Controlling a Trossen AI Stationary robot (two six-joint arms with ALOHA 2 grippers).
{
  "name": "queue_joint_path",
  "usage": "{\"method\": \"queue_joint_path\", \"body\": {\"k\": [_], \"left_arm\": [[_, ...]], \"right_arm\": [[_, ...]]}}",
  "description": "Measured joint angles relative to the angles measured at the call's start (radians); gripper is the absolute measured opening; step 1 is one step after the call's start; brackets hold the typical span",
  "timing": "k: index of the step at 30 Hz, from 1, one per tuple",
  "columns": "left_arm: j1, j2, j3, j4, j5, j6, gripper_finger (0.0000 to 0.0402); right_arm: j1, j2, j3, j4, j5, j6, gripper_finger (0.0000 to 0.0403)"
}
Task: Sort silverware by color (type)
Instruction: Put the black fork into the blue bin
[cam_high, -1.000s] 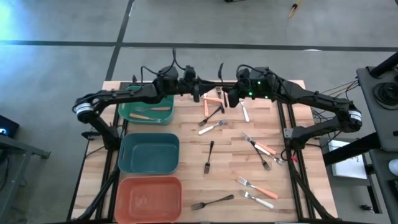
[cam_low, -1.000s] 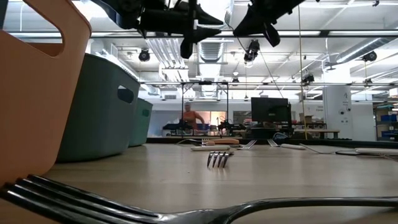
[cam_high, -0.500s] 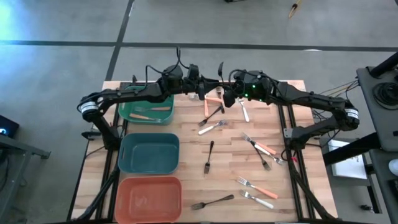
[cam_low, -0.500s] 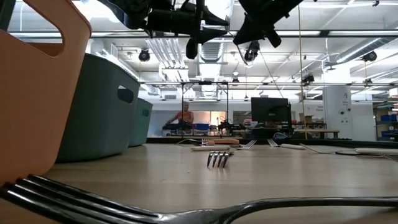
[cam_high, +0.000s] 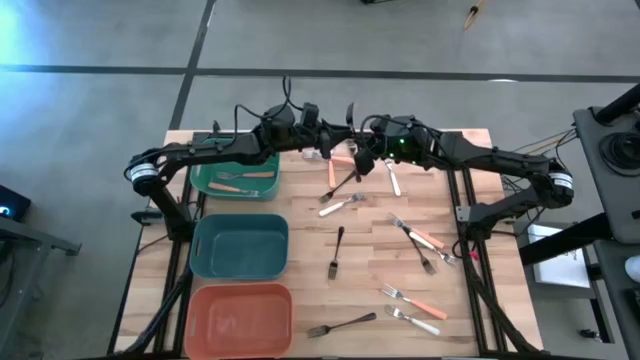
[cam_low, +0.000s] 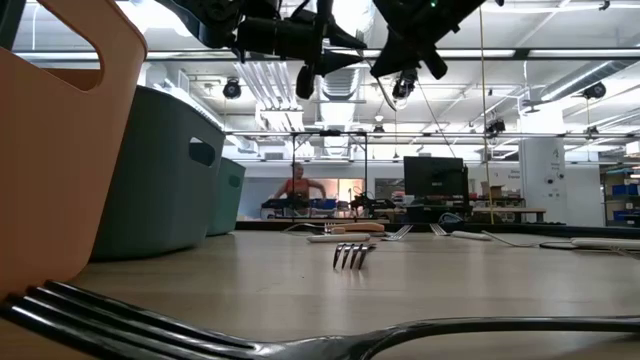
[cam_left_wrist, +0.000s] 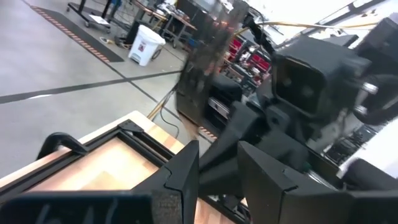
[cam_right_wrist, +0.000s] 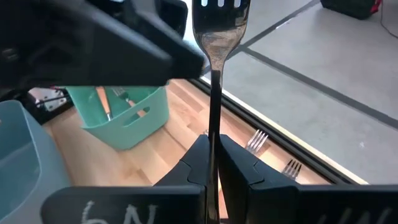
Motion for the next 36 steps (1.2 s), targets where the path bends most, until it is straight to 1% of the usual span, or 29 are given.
{"method": "queue_joint_path", "body": {"k": [5, 18, 21, 25, 26, 36], "left_arm": [[0.002, 0.0, 0.006, -0.012, -0.023, -0.007, 0.0092], [0.002, 0.001, 0.014, -0.013, -0.034, -0.015, 0.0089], [0.001, 0.001, 0.013, -0.024, -0.033, -0.015, 0.0073], [0.001, 0.001, 0.013, -0.024, -0.025, -0.019, 0.0017], [0.001, 0.0, 0.013, -0.024, -0.024, -0.019, 0.001], [0.005, -0.003, 0.013, -0.046, -0.017, -0.008, 0.0001]], "right_arm": [[0.019, 0.012, 0.0, 0.003, 0.0, -0.01, 0.0012], [0.064, 0.013, 0.0, 0.03, 0.008, -0.024, 0.0012], [0.065, 0.013, 0.0, 0.03, 0.011, -0.024, 0.0012], [0.065, 0.013, 0.0, 0.028, 0.015, -0.026, 0.0012], [0.065, 0.013, 0.0, 0.028, 0.014, -0.027, 0.0012], [0.064, 0.009, 0.0, 0.015, 0.006, -0.013, 0.0012]]}}
